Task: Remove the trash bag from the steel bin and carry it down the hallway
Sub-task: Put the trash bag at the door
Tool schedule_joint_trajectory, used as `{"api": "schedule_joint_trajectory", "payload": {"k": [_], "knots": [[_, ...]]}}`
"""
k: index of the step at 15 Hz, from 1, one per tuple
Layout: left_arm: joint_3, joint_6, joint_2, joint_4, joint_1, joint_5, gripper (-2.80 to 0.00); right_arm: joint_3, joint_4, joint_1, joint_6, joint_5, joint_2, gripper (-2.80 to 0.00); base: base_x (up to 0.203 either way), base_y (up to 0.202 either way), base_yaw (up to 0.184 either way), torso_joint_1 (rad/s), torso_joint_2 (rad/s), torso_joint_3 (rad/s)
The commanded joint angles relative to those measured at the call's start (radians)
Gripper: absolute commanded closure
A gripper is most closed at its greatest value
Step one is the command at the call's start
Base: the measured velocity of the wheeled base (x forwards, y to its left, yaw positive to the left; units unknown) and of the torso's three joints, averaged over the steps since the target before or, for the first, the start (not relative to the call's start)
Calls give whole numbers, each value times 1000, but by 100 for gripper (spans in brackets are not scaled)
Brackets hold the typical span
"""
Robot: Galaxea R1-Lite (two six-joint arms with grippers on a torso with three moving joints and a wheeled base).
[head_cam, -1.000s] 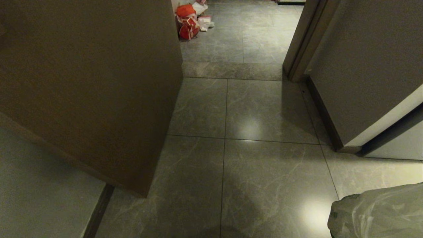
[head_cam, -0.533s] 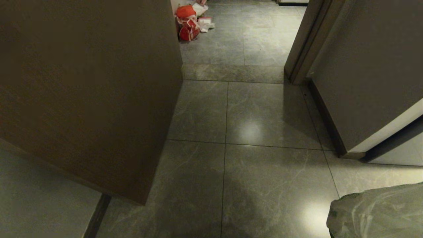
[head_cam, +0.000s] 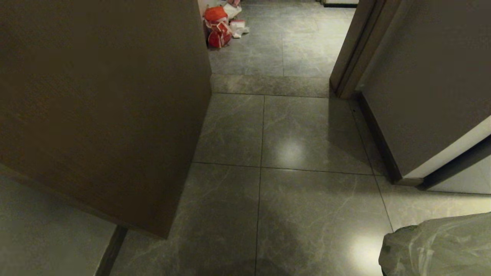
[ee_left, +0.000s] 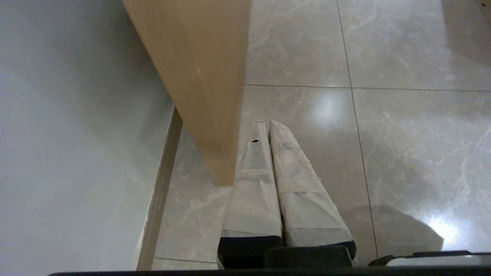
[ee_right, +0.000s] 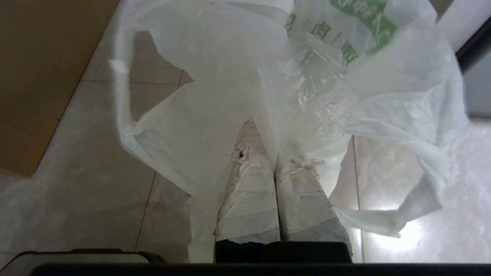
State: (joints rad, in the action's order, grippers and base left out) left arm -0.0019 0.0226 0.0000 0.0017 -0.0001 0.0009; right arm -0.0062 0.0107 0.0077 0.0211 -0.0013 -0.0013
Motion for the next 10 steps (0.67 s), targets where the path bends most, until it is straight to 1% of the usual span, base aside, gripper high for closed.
{"api": "schedule_joint_trajectory", "payload": {"k": [1, 8, 10], "knots": [[0, -1, 0, 0, 0, 0, 0, 0, 2, 2, 0, 0, 1, 0, 4, -119, 5, 2, 5, 8], [1, -6, -2, 1, 0, -1, 0, 0, 2, 2, 0, 0, 1, 0, 0, -180, -3, 2, 1, 2], [0, -4, 0, 1, 0, -2, 0, 0, 2, 2, 0, 0, 1, 0, 0, -31, 1, 1, -3, 2]]}}
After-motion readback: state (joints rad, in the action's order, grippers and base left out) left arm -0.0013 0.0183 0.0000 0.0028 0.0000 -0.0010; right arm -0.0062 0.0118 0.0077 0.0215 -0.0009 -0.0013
